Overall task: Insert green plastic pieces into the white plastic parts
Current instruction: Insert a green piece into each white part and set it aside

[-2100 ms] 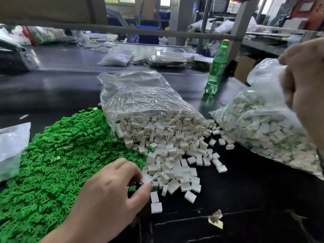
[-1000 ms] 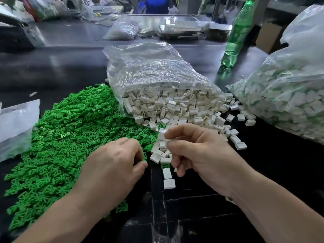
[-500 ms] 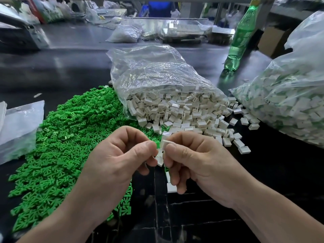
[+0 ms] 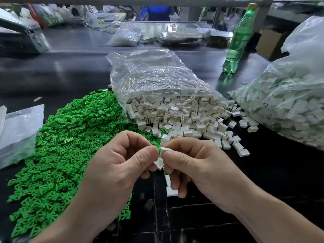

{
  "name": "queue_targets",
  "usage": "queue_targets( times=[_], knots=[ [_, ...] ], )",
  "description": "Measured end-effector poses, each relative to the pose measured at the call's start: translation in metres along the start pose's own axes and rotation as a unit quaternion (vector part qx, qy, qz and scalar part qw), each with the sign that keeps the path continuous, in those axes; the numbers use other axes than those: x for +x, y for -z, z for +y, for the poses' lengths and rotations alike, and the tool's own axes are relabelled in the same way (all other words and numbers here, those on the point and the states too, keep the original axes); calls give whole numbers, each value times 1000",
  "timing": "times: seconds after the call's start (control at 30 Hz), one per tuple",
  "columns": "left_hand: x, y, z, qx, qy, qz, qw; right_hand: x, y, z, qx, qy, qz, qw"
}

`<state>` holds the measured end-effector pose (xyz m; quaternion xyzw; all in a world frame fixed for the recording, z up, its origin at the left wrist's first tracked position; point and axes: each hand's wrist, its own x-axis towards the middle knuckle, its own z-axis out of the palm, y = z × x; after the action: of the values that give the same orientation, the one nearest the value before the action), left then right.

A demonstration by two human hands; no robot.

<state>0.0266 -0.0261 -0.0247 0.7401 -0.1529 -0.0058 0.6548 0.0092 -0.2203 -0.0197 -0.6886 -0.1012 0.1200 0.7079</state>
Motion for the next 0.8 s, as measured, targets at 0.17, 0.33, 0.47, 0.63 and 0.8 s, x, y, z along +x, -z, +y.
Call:
queue_targets(
  times=[0.17, 0.33, 0.47, 0.63, 0.8],
  knots=[
    [2, 2, -3, -63, 14, -23, 998, -1, -2, 2, -48, 28, 19, 998],
    [6, 0, -3, -256, 100, -100, 956, -3, -4, -3, 5, 25, -4, 1000],
    [5, -1, 0, -352, 134, -211, 902, -3, -5, -3, 38, 3, -34, 999],
    [4, 1, -3, -427, 190, -250, 848, -4, -4, -3, 59, -15, -40, 997],
    [3, -6, -5, -416, 194, -203, 865, -4, -5, -3, 45, -22, -36, 998]
  ],
)
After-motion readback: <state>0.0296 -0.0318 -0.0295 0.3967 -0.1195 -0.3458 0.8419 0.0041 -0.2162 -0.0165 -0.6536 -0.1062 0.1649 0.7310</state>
